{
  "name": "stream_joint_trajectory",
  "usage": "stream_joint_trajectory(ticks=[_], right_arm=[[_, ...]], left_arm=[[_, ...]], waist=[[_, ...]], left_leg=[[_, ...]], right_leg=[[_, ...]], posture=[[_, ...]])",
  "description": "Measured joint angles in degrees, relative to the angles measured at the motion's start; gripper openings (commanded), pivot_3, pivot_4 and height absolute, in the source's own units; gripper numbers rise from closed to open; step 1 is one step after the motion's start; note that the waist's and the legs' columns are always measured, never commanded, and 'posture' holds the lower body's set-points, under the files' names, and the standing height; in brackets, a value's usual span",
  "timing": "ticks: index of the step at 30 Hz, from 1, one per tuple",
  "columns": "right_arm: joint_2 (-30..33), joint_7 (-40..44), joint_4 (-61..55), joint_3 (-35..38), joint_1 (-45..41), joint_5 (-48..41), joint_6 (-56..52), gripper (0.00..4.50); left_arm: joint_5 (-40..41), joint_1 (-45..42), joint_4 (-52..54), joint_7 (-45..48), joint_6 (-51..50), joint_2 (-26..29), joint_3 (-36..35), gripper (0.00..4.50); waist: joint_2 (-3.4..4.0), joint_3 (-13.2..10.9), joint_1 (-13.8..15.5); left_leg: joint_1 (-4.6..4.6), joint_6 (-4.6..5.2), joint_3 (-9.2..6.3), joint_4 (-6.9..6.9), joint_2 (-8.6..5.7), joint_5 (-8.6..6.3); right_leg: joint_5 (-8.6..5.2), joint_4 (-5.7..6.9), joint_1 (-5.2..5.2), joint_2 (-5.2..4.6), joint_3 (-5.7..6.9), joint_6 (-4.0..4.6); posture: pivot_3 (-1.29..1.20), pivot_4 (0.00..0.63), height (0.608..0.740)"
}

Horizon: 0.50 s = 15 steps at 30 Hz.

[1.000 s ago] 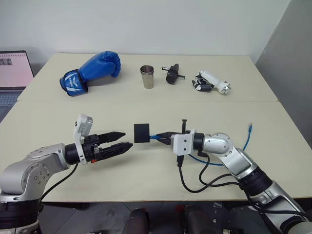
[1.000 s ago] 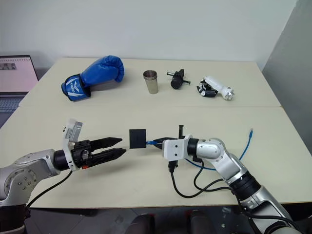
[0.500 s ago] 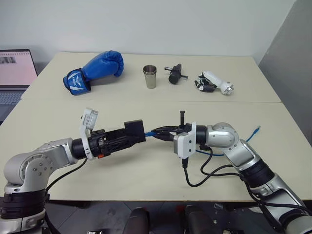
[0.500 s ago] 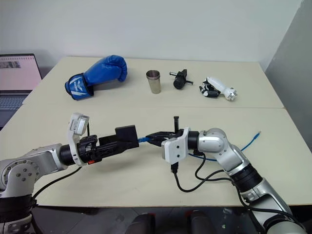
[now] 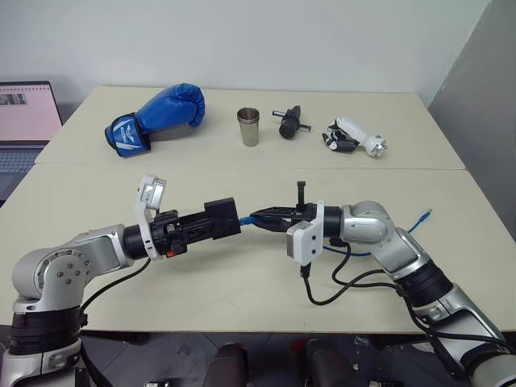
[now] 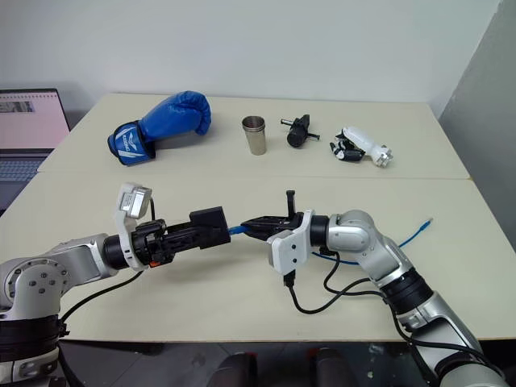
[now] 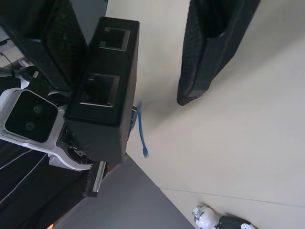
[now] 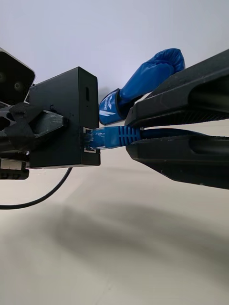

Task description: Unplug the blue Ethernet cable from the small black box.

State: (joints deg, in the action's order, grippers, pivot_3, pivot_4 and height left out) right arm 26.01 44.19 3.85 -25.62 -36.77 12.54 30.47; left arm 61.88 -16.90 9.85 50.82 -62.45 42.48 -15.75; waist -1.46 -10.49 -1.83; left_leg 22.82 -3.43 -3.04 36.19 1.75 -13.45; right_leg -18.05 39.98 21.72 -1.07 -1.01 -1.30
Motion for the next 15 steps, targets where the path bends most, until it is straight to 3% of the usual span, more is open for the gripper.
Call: stream_joint_trajectory(ticks=[7, 12, 14, 15], right_arm=[[0.1, -1.0, 1.0, 0.3, 0.0, 1.4, 0.5, 0.02], [0.4, -1.3, 0.9, 0.3, 0.0, 2.2, 1.3, 0.02], [0.7, -0.9, 0.7, 0.4, 0.3, 1.8, 1.4, 0.72], [0.8, -0.5, 0.5, 0.5, 0.6, 1.4, 1.4, 0.83]], left_arm=[[0.1, 0.0, 0.2, 0.7, 0.0, 0.0, 0.7, 0.8], [-0.2, -0.1, 0.1, 1.2, 0.0, 0.0, 1.0, 0.8], [-0.5, -0.5, 0.0, 1.6, 0.0, 0.1, 1.5, 0.8], [-0.7, -0.8, -0.3, 2.1, 0.1, 0.2, 1.8, 0.8]], waist=[[0.0, 0.0, 0.0], [0.0, 0.0, 0.0], [0.0, 0.0, 0.0], [0.0, 0.0, 0.0]], left_leg=[[0.0, 0.0, 0.01, 0.0, 0.0, 0.0], [0.0, -0.01, 0.0, 0.0, 0.0, 0.0], [0.0, -0.01, 0.0, 0.0, -0.01, 0.0], [0.01, -0.01, 0.0, 0.0, -0.01, 0.0]], right_leg=[[0.0, 0.0, 0.0, 0.0, -0.01, 0.0], [0.0, 0.0, 0.0, 0.0, 0.0, 0.0], [0.0, 0.0, 0.0, 0.0, 0.0, 0.0], [0.0, 0.0, -0.01, 0.0, 0.0, 0.0]], posture=[[0.0, 0.15, 0.74], [0.0, 0.15, 0.74], [0.0, 0.15, 0.74], [0.0, 0.15, 0.74]])
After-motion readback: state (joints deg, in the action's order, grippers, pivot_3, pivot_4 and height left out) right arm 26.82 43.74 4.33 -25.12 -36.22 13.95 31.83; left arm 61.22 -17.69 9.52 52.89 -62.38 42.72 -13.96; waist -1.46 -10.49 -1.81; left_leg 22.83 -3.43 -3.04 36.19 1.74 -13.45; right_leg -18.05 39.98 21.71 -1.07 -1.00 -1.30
